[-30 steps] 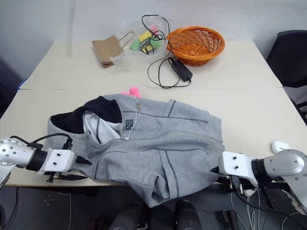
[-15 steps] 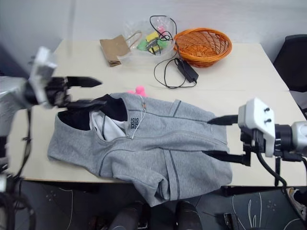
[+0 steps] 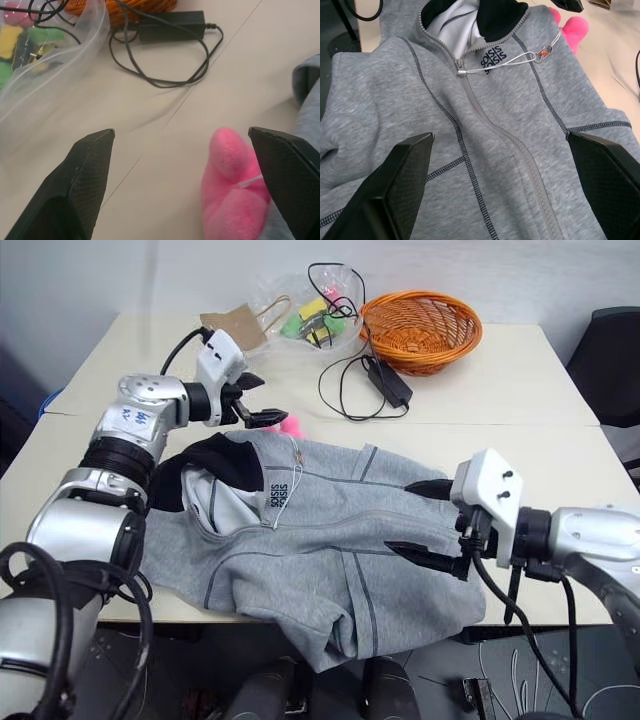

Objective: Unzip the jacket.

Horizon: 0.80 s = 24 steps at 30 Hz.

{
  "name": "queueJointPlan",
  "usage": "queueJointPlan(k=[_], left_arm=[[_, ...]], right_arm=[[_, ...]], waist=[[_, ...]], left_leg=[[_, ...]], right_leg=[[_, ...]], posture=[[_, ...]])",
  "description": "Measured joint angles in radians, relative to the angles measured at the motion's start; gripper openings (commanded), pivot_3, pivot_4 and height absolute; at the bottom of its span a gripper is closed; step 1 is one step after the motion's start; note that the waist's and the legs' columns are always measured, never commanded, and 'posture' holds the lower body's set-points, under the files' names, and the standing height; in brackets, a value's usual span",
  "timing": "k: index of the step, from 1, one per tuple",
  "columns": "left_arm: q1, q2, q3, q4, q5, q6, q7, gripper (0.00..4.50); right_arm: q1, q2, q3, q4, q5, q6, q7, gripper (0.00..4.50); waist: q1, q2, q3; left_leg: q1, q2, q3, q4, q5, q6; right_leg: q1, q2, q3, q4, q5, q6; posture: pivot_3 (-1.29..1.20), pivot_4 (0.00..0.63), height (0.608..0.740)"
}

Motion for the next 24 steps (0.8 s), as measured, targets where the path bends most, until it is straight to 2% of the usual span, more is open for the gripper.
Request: queueJointPlan(k=[5,9,10,12,14,17,24], left_arm=[[0.000,-0.027,0.002,0.049,0.043,-0.011,0.009,4.50],[0.003,-0.053,0.003,0.069,0.075,-0.010,0.046,3.68],[0.007,-0.060,0.004,0.069,0.081,-0.011,0.052,3.28],[0.014,-0.075,0.006,0.069,0.092,-0.012,0.051,2.75],[0.024,-0.081,0.006,0.069,0.098,-0.011,0.041,2.75],[0.032,-0.087,0.013,0.069,0.106,-0.009,0.035,2.21],[0.032,-0.087,0.053,0.060,0.104,0.001,0.013,0.22]], right_arm=[[0.027,0.004,-0.016,-0.019,0.005,-0.002,-0.028,4.41],[0.031,0.005,-0.016,-0.019,0.004,-0.006,-0.042,4.44],[0.032,0.005,-0.016,-0.019,0.004,-0.007,-0.043,4.44],[0.032,0.005,-0.016,-0.019,0.005,-0.009,-0.044,4.44],[0.032,0.005,-0.016,-0.019,0.004,-0.014,-0.045,4.44],[0.028,0.005,-0.016,-0.018,0.001,-0.029,-0.045,4.44],[0.025,0.005,-0.016,-0.012,-0.006,-0.040,-0.043,4.44]], waist=[[0.002,-0.001,0.000],[0.003,-0.001,0.000],[0.003,-0.001,0.000],[0.002,-0.001,0.000],[0.001,-0.001,0.000],[0.000,-0.001,0.000],[0.000,-0.001,0.000]], left_leg=[[0.000,0.000,0.000,0.001,0.000,0.001],[0.000,-0.001,0.000,0.001,0.000,0.002],[0.000,-0.001,0.000,0.001,0.000,0.002],[0.000,-0.001,0.000,0.001,0.000,0.002],[0.000,-0.001,0.000,0.001,0.000,0.002],[0.000,-0.001,0.000,0.001,0.000,0.002],[0.000,-0.001,0.000,0.001,0.000,0.002]], right_leg=[[0.000,-0.001,0.000,0.000,0.000,0.001],[0.000,-0.001,0.000,0.000,0.001,0.002],[0.000,-0.001,0.000,0.000,0.001,0.002],[0.000,-0.001,0.000,0.000,0.001,0.002],[0.000,-0.001,0.000,0.000,0.001,0.002],[0.000,-0.001,0.000,0.000,0.001,0.002],[0.000,-0.001,0.000,0.001,0.001,0.002]], posture=[[0.00,0.150,0.740],[0.00,0.150,0.740],[0.00,0.150,0.740],[0.00,0.150,0.740],[0.00,0.150,0.740],[0.00,0.150,0.740],[0.00,0.150,0.740]])
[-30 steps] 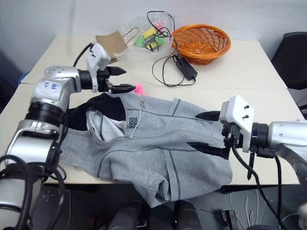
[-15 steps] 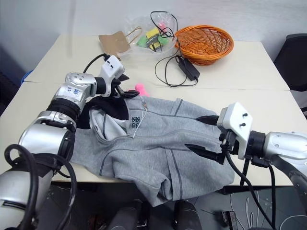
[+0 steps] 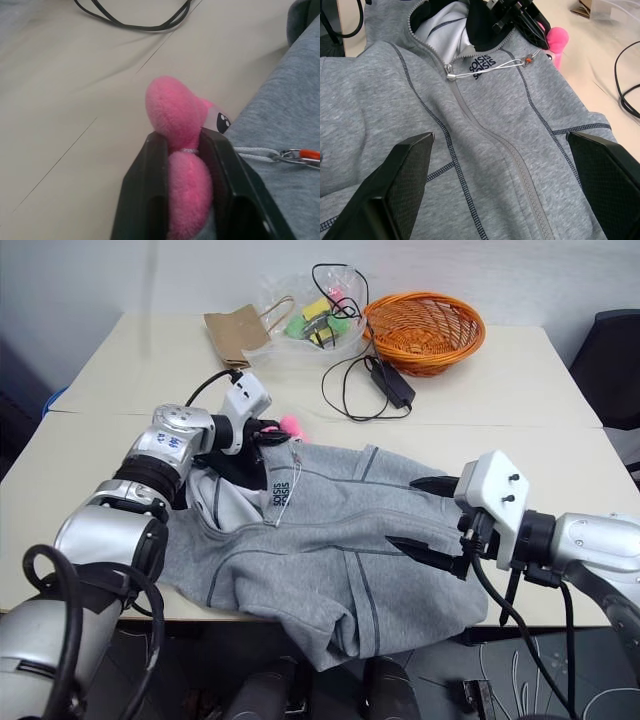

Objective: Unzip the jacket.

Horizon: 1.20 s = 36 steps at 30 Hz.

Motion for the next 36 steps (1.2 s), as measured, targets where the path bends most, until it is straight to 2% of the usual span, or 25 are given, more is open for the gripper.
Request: queueJointPlan(k=[1,5,10,13,15,19,22,27,30,31,36], left_arm=[[0.000,0.000,0.006,-0.004,0.000,0.000,-0.002,0.03],[0.002,0.000,0.033,-0.088,-0.011,-0.039,-0.004,0.01],[0.088,0.003,0.045,-0.378,-0.011,-0.195,0.049,0.01],[0.194,0.043,-0.005,-0.538,0.054,-0.366,0.081,0.01],[0.247,0.054,-0.036,-0.586,0.093,-0.406,0.096,0.01],[0.281,0.055,-0.050,-0.582,0.112,-0.370,0.121,0.01],[0.278,0.044,-0.031,-0.571,0.080,-0.274,0.113,0.84],[0.254,0.017,0.025,-0.511,-0.007,-0.039,0.075,2.53],[0.229,0.013,0.052,-0.470,-0.048,0.097,0.045,3.24],[0.219,0.013,0.062,-0.456,-0.062,0.130,0.040,3.64],[0.133,0.013,0.130,-0.368,-0.118,0.197,0.052,3.64]], right_arm=[[-0.001,0.000,0.000,0.000,0.000,-0.003,0.000,4.44],[-0.005,0.000,0.001,0.003,0.000,-0.005,0.001,4.44],[-0.003,0.000,0.002,0.004,0.000,-0.005,0.000,4.44],[-0.003,0.000,0.004,0.004,0.000,-0.004,-0.002,4.44],[-0.003,0.000,0.004,0.003,0.000,-0.004,-0.003,4.44],[-0.016,0.000,0.005,0.006,0.000,-0.004,-0.002,4.44],[-0.031,0.000,0.006,0.012,0.000,-0.004,-0.002,4.44],[-0.044,0.000,0.015,0.029,0.000,-0.003,-0.002,4.44],[-0.045,0.000,0.016,0.033,0.000,-0.003,-0.002,4.44],[-0.045,0.000,0.016,0.033,0.000,-0.003,-0.002,4.44],[-0.043,0.000,0.016,0.032,0.000,-0.003,-0.010,4.44]], waist=[[0.000,0.000,0.000],[0.001,0.000,0.000],[0.000,0.000,0.000],[0.000,0.000,0.000],[0.000,0.000,0.000],[0.003,0.000,0.000],[0.003,0.000,0.000],[-0.001,0.000,0.000],[0.000,0.000,0.000],[0.000,0.000,0.000],[0.001,0.000,0.000]], left_leg=[[0.000,0.000,0.000,0.000,0.000,0.000],[-0.001,0.000,0.000,0.000,0.000,0.000],[0.000,0.000,-0.001,0.000,0.000,0.000],[0.000,0.000,0.000,0.000,0.000,0.000],[0.001,0.000,0.000,0.000,0.000,0.000],[0.000,0.000,0.000,0.001,0.000,0.000],[0.000,0.000,0.000,0.001,0.000,0.001],[0.000,0.000,0.000,0.001,0.000,0.001],[0.000,0.000,0.000,0.001,0.000,0.001],[0.000,0.000,0.000,0.001,0.000,0.001],[0.000,0.000,0.000,0.001,0.000,0.001]], right_leg=[[0.000,0.000,0.000,0.000,0.000,0.000],[0.000,0.000,0.000,0.000,0.000,0.000],[0.000,-0.001,0.000,0.000,0.000,0.000],[0.000,-0.001,0.001,0.000,0.000,0.000],[0.000,0.000,0.001,0.001,0.000,0.000],[0.000,-0.001,0.001,0.001,0.000,0.000],[0.001,-0.001,0.001,0.001,0.000,0.000],[0.001,0.000,0.001,0.001,0.000,0.000],[0.001,0.000,0.000,0.001,0.000,0.000],[0.001,0.000,0.000,0.001,0.000,0.000],[0.001,0.000,0.000,0.001,0.000,0.000]], posture=[[0.00,0.150,0.740],[0.00,0.150,0.740],[0.00,0.150,0.740],[0.00,0.150,0.740],[0.00,0.150,0.740],[0.00,0.150,0.740],[0.00,0.150,0.740],[0.00,0.150,0.740],[0.00,0.150,0.740],[0.00,0.150,0.740],[0.00,0.150,0.740]])
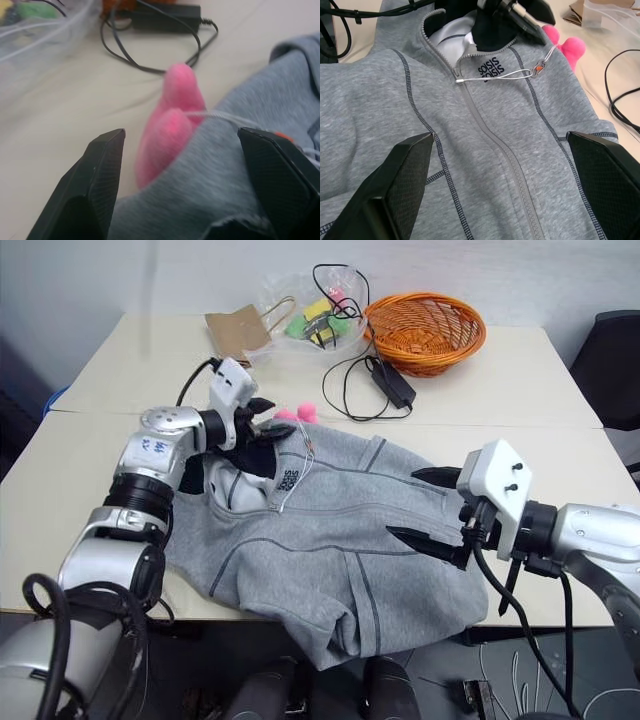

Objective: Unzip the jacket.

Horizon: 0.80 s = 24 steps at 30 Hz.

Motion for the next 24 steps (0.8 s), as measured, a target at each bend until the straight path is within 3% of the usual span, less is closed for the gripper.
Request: queueJointPlan(k=[6,16,24], left_arm=[[-0.131,-0.003,0.045,0.145,-0.026,-0.076,0.051,3.64],[-0.144,-0.034,0.011,0.271,0.008,-0.134,-0.004,3.64],[-0.144,-0.044,0.001,0.314,0.033,-0.164,0.061,3.64]], right_arm=[[0.006,0.000,0.000,-0.013,0.000,0.000,-0.013,4.44],[0.015,0.000,-0.001,-0.022,0.000,0.000,-0.022,4.44],[0.030,0.000,-0.002,-0.034,-0.003,0.000,-0.024,4.44]], waist=[[0.000,0.000,0.000],[-0.001,0.000,0.000],[0.000,0.000,0.000]], left_leg=[[0.000,0.000,0.000,0.000,0.000,0.000],[0.000,0.000,0.001,0.000,0.000,0.000],[0.000,0.000,0.001,0.000,0.000,0.000]], right_leg=[[0.000,0.000,0.000,0.000,0.000,0.000],[0.000,0.000,0.000,0.000,0.000,0.000],[0.000,0.000,0.000,0.000,0.000,0.000]], posture=[[0.00,0.150,0.740],[0.00,0.150,0.740],[0.00,0.150,0.740]])
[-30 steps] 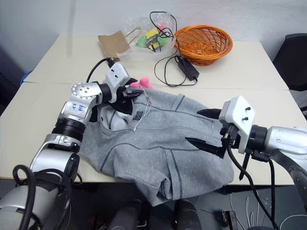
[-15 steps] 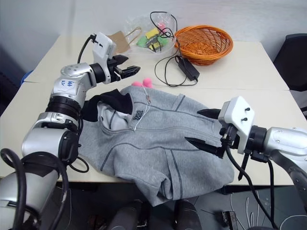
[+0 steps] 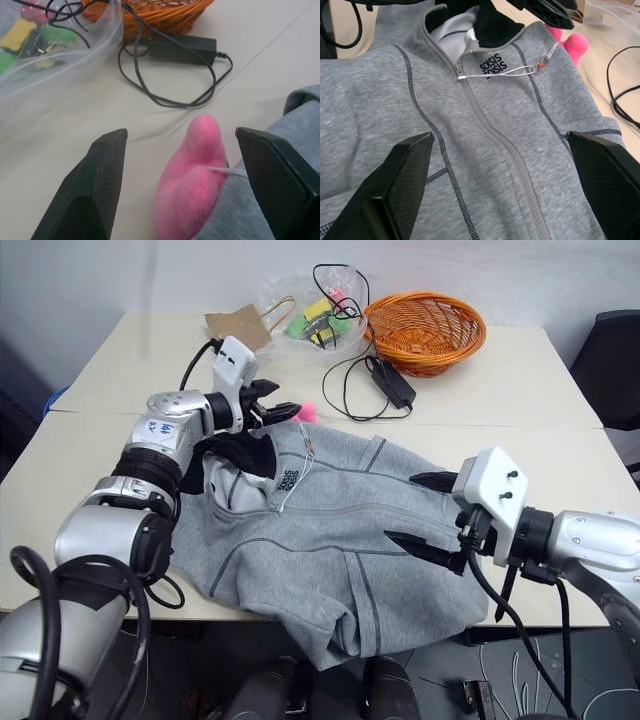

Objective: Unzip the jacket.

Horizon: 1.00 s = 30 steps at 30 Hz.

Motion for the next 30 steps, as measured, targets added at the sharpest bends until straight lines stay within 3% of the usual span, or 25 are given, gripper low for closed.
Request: queueJointPlan(k=[3,13,22,30], left_arm=[[0.000,-0.005,-0.006,0.013,0.017,-0.011,0.017,3.08],[0.000,-0.005,0.000,0.021,0.019,-0.014,0.021,0.06],[0.003,-0.006,0.024,-0.048,-0.011,-0.068,-0.013,0.06],[0.136,-0.006,-0.039,-0.376,0.017,-0.491,-0.034,0.06]], right_arm=[[-0.004,0.000,0.000,0.000,0.000,0.000,0.000,4.44],[-0.006,0.000,0.000,0.000,-0.009,-0.001,0.000,4.44],[-0.006,0.001,0.003,-0.001,-0.008,-0.001,-0.001,4.44],[-0.006,0.005,0.012,-0.002,-0.008,-0.001,-0.005,4.44]], waist=[[0.000,0.000,0.000],[-0.001,0.000,0.000],[0.000,0.000,0.000],[0.000,0.000,0.000]], left_leg=[[0.000,0.000,0.000,0.000,0.000,0.000],[0.000,0.000,0.000,0.000,0.000,0.000],[0.000,0.000,0.000,0.000,0.000,0.000],[0.000,0.000,0.000,0.000,0.000,0.000]], right_leg=[[0.000,0.000,0.000,0.000,0.000,0.000],[0.000,0.000,0.000,0.000,0.000,0.000],[0.000,0.000,0.000,0.000,0.000,0.000],[0.000,-0.001,0.001,0.000,0.000,0.000]], posture=[[0.00,0.150,0.740],[0.00,0.150,0.740],[0.00,0.150,0.740],[0.00,0.150,0.740]])
